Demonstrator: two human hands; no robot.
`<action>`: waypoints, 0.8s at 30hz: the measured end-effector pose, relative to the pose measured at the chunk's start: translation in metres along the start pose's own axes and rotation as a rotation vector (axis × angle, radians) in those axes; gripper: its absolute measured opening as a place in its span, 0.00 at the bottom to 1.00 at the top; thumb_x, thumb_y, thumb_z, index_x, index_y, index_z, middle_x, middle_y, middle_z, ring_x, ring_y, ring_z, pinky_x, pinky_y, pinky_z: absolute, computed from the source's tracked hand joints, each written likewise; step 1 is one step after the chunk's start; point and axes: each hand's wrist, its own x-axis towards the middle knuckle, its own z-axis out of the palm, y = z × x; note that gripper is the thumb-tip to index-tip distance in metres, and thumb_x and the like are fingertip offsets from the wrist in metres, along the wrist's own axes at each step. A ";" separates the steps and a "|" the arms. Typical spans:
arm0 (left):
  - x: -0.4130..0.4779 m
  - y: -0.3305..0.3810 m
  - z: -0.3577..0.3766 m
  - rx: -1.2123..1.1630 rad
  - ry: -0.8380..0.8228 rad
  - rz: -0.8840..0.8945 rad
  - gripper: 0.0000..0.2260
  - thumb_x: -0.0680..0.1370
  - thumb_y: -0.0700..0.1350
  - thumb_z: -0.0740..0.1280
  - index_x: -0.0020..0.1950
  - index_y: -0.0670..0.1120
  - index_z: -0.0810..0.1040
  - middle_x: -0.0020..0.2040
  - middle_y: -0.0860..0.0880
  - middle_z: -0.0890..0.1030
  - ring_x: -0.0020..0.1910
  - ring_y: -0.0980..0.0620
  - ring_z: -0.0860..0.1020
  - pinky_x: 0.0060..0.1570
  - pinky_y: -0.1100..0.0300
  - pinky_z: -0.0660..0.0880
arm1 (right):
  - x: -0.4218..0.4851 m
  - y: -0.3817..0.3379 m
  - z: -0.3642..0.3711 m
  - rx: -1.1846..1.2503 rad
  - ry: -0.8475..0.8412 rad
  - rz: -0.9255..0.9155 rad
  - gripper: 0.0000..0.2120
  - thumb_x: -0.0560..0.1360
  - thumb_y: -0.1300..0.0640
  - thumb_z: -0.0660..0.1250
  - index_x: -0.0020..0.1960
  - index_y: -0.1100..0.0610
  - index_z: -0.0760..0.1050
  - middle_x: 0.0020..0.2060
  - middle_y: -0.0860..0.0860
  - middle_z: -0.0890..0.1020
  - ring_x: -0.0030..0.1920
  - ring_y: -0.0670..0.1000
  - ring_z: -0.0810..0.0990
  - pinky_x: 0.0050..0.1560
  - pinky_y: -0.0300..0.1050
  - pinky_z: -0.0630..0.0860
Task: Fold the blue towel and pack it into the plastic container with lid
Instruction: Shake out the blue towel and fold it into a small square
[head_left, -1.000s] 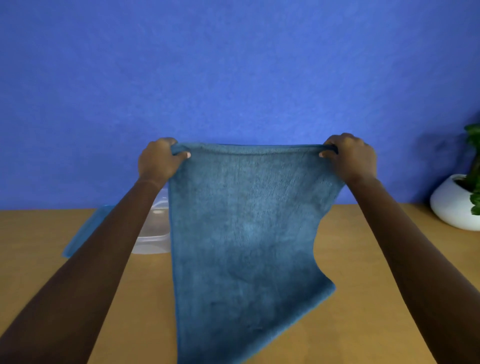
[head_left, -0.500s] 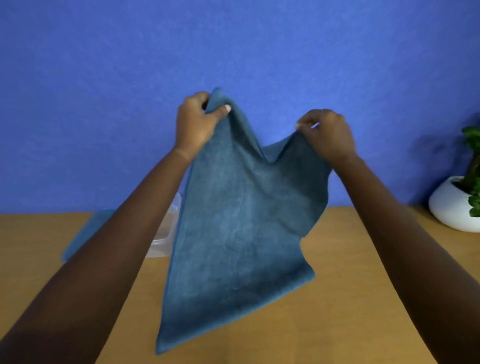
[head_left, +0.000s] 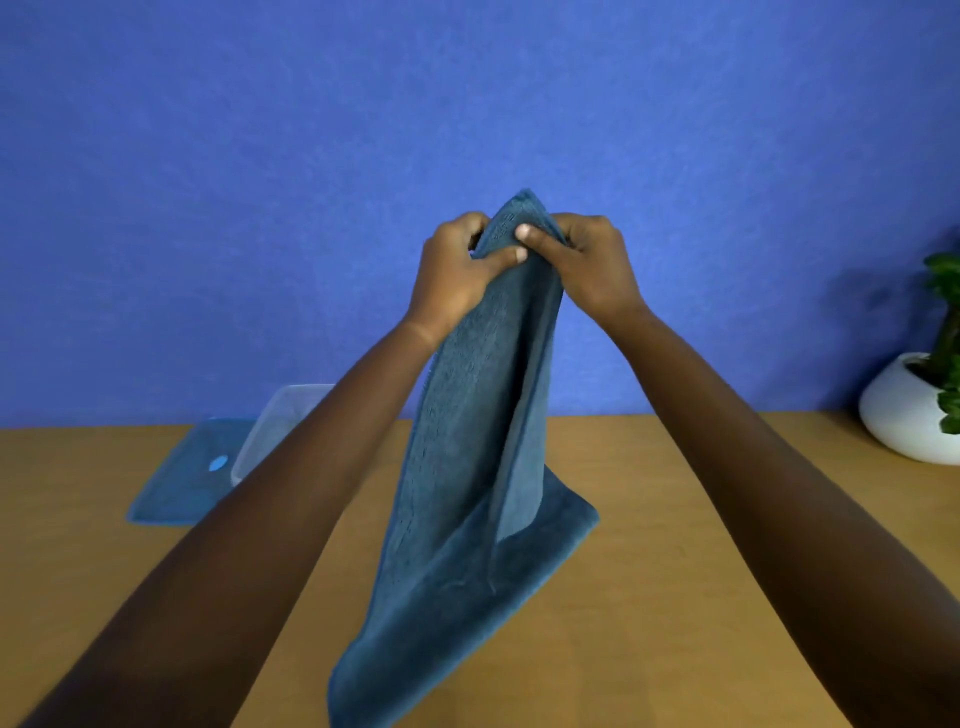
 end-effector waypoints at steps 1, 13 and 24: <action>-0.002 -0.005 0.000 0.000 -0.002 -0.007 0.10 0.73 0.42 0.71 0.37 0.44 0.71 0.35 0.45 0.74 0.35 0.51 0.71 0.36 0.58 0.68 | 0.000 -0.001 0.000 -0.024 0.016 -0.009 0.24 0.76 0.55 0.65 0.25 0.52 0.59 0.23 0.48 0.60 0.24 0.43 0.59 0.30 0.42 0.56; -0.049 -0.106 -0.012 0.230 -0.177 -0.365 0.14 0.73 0.38 0.71 0.30 0.40 0.71 0.26 0.49 0.65 0.27 0.57 0.64 0.30 0.65 0.60 | 0.013 0.012 -0.040 -0.187 0.358 0.086 0.07 0.76 0.56 0.64 0.42 0.57 0.77 0.33 0.49 0.74 0.38 0.49 0.71 0.37 0.40 0.61; -0.013 -0.059 -0.014 0.067 -0.018 -0.184 0.10 0.74 0.40 0.70 0.47 0.32 0.80 0.31 0.54 0.74 0.30 0.63 0.71 0.34 0.71 0.67 | -0.001 0.027 -0.026 -0.224 0.123 0.178 0.11 0.73 0.60 0.69 0.54 0.63 0.79 0.47 0.57 0.83 0.46 0.52 0.80 0.46 0.38 0.73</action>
